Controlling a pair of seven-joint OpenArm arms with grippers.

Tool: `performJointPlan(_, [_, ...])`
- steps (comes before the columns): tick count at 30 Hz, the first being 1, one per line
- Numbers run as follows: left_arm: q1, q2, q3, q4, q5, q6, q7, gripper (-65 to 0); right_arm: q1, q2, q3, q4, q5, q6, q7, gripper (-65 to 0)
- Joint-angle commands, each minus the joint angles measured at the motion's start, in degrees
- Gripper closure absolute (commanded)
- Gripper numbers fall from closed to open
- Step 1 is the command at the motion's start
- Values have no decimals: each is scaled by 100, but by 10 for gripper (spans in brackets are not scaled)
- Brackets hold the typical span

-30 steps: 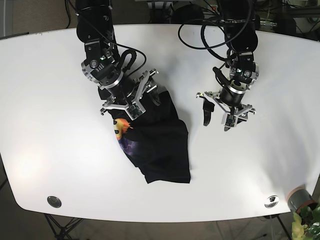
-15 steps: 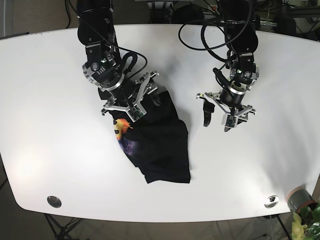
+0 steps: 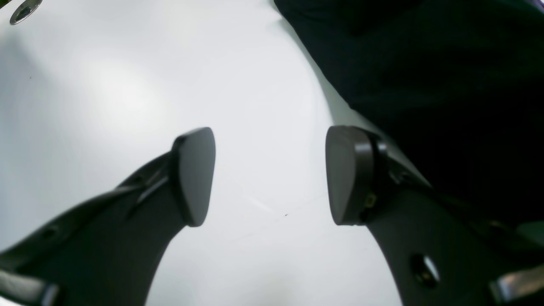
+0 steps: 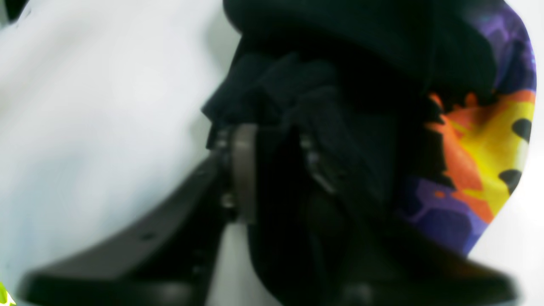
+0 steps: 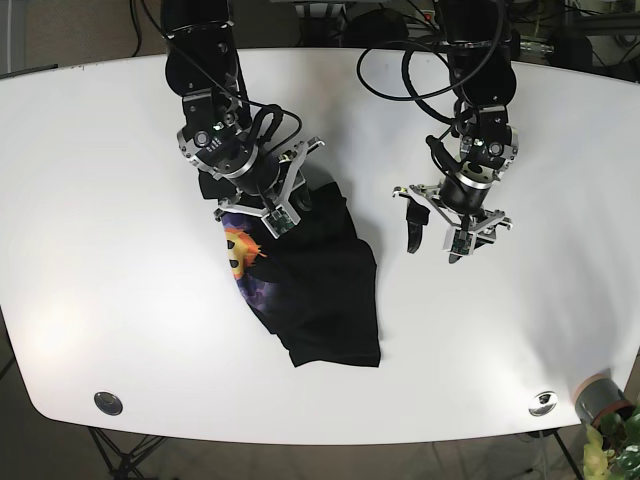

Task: Fold the T-shirt properly
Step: 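Lay the shirt down and drag it with the right gripper to flatten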

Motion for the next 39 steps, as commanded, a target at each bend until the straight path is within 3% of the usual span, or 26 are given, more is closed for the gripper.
performJointPlan(1, [-76,-8,-8,99,-65,5,-158,-374,121,-15,5,56,69,-10,109,-30])
performJointPlan(16, [-67,-8,-8,99,-65,5,-158,-374,130,-32,-3,812,78,-19,-102,-35])
performJointPlan(24, [-67,-8,-8,99,-65,5,-158,-374,702,-560,419,1163,78,-19,-164,-17])
performJointPlan(33, [-67,-8,-8,116,-56,5,-158,-374,2433,-525,761,926,34,-10,-480,-17])
performJointPlan(39, [-49,-8,-8,151,-65,-4,-158,-374,3480,-235,761,522,34,-10,-533,-17])
